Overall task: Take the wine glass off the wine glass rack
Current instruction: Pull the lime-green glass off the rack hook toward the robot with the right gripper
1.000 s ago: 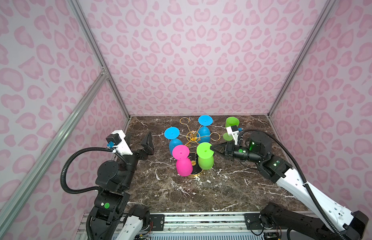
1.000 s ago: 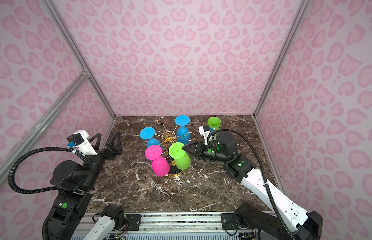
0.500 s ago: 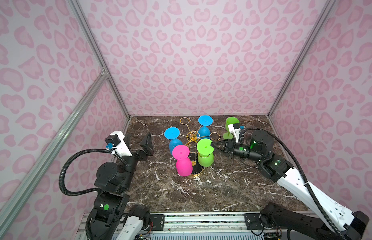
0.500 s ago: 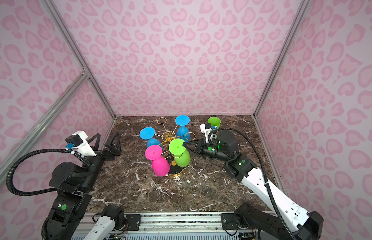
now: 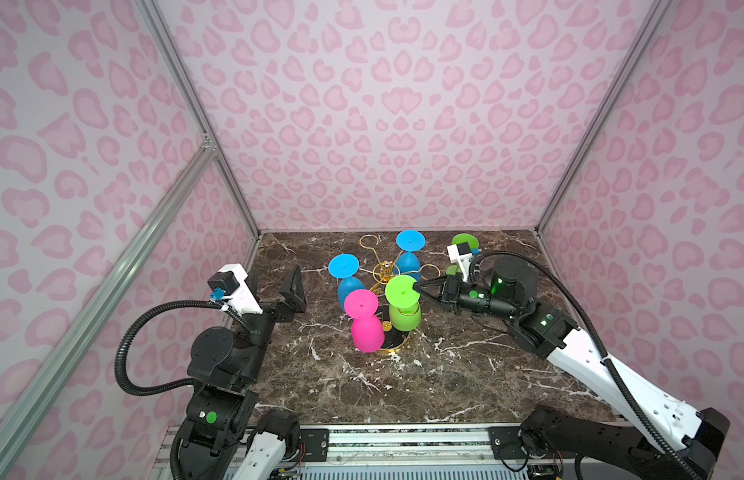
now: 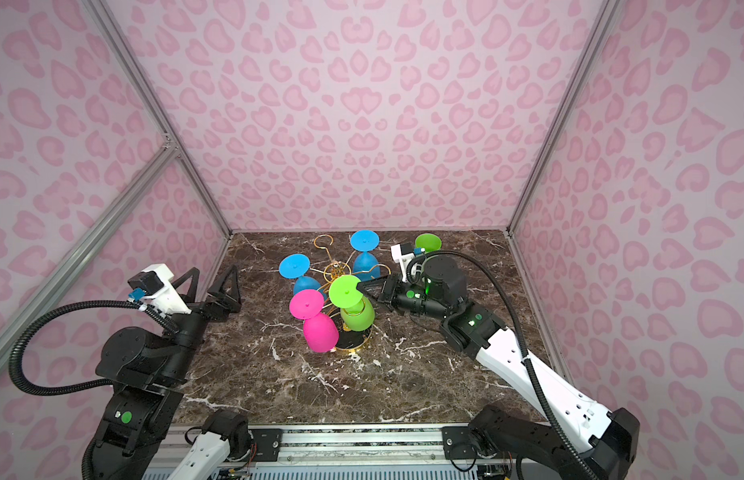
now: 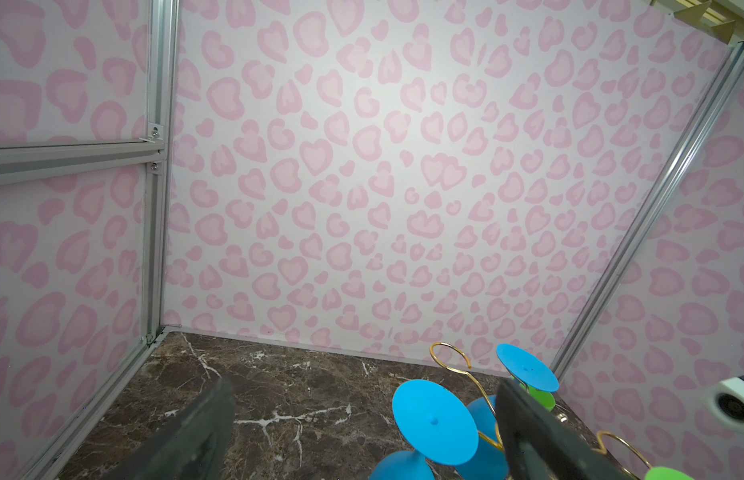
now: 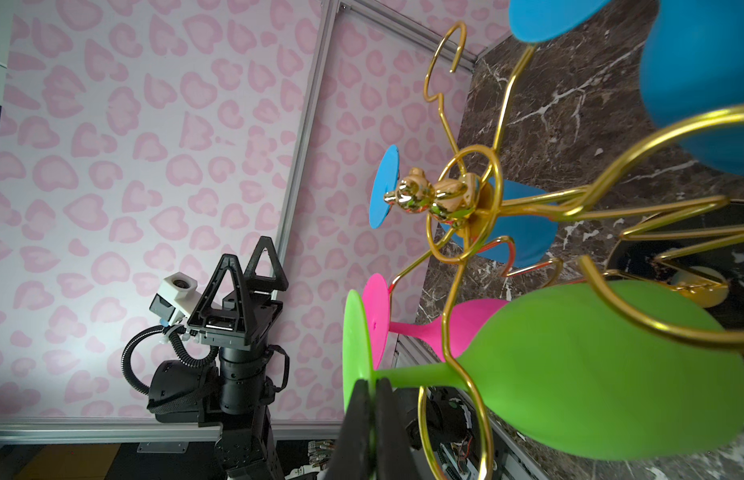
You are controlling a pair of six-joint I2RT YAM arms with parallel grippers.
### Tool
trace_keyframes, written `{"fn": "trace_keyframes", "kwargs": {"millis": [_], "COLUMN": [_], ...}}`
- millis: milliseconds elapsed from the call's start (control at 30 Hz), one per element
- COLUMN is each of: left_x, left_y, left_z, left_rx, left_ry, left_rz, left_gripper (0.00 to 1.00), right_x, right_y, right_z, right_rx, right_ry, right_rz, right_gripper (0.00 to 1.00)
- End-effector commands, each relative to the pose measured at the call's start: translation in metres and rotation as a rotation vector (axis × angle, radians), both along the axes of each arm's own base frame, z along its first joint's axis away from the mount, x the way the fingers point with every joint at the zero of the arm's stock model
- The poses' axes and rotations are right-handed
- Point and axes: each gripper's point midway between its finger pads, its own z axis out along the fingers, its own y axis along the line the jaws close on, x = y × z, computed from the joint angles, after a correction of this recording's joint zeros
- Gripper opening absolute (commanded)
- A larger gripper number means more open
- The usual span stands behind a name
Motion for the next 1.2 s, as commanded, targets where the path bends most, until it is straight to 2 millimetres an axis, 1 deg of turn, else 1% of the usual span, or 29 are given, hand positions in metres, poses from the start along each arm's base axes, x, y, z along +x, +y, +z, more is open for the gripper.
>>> {"fn": "trace_keyframes", "kwargs": {"millis": [0,400,667,900,1167], "left_x": [-0.001,-0.005,-0.006,-0.005,-0.005], "left_y": [0.002,0.004,0.005,0.004,0.004], "left_z": [0.002,0.004,0.003,0.003,0.004], "left_rx": [0.0,0.002,0.005,0.006,0.001], "left_ry": [-0.013,-0.019,-0.019,-0.017,-0.017], "left_rz": [0.012,0.015,0.021,0.018,0.016], "left_gripper": [0.99,0.98,0.99,0.99,0.99], "right_x": [0.004,0.003,-0.007,-0.016,-0.032], "right_y": [0.003,0.016,0.026,0.027,0.018], "right_z": [0.007,0.005,-0.001,-0.011,-0.016], "right_rx": [0.001,-0.049,-0.094,-0.134,-0.171], "right_ry": [-0.049,-0.074,-0.077,-0.064,-0.061], "right_rz": [-0.016,0.001,0.047,0.069,0.074], "right_gripper": [0.0,0.0,0.0,0.0,0.0]}}
